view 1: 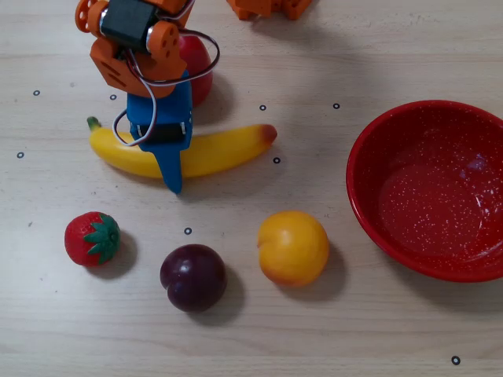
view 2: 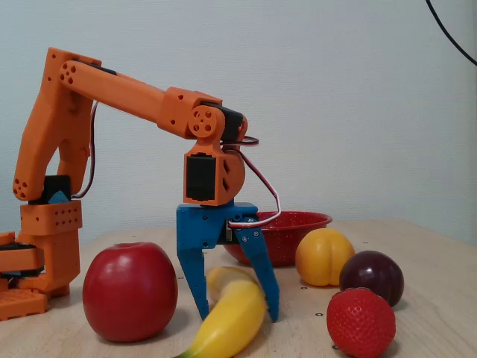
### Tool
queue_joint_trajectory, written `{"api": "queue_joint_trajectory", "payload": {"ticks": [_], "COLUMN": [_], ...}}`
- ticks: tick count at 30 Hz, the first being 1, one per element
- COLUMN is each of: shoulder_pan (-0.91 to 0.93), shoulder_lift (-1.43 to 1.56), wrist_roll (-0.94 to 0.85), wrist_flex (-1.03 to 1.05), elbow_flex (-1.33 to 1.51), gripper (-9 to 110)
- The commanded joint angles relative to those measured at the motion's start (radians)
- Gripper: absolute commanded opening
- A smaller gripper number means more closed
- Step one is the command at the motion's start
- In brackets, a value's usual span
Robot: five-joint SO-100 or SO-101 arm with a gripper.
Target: Put the banana in the red bowl.
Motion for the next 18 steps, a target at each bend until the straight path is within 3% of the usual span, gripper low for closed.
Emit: {"api": "queue_joint_trajectory", "payload": {"ticks": [1,10,18], "shoulder_pan": [-0.025,-0.029,-0.02], "shoulder_lift": [0.063,0.067,0.091], "wrist_roll": [0.021,0.058,-0.061], "wrist_flex": [-0.006,-0.003,0.084], "elbow_flex": [0.002,0.006,-0.106], "gripper": [23,0,0]}}
